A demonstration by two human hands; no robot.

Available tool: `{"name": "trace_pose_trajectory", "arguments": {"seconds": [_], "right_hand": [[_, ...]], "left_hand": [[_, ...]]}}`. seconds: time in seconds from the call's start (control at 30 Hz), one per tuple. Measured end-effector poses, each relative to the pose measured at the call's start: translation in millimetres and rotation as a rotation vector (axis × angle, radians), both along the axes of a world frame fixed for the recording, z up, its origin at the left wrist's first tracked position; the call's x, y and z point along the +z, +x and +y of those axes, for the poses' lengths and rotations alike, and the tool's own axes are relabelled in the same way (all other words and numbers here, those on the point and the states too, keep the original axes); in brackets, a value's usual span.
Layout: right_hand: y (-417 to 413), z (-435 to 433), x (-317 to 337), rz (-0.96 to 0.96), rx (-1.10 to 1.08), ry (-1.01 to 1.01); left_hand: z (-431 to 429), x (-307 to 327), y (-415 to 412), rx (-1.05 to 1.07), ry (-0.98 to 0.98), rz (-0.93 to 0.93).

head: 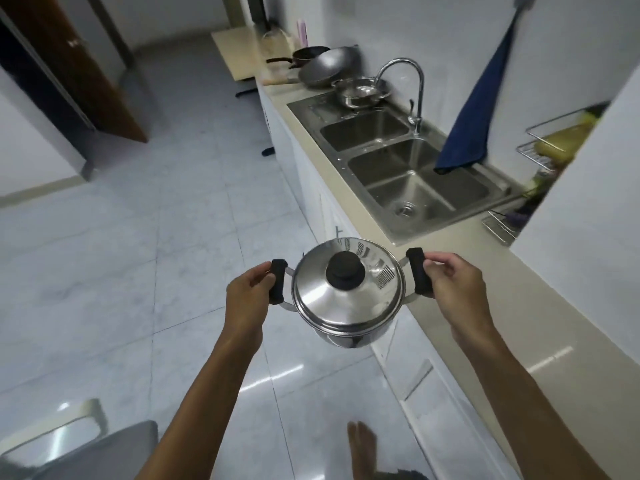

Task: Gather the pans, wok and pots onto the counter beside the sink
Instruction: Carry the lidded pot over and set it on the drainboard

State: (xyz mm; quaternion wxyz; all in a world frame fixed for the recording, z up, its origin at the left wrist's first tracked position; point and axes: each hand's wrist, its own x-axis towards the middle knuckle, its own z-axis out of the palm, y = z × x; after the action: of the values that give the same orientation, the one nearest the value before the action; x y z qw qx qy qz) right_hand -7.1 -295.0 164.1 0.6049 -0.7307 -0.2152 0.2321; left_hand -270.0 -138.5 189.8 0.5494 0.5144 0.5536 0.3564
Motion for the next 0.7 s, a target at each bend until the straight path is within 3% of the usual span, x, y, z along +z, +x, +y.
{"name": "trace_pose_trajectory", "arguments": {"seconds": [0.43, 0.7], "right_hand": [[84, 339, 3, -0.04, 0.08, -0.004], [148, 540, 8, -0.101, 0.01, -0.094]], "left_hand": [[321, -1, 75, 0.071, -0.004, 0.015], [549, 2, 155, -0.084, 0.02, 0.028]]}}
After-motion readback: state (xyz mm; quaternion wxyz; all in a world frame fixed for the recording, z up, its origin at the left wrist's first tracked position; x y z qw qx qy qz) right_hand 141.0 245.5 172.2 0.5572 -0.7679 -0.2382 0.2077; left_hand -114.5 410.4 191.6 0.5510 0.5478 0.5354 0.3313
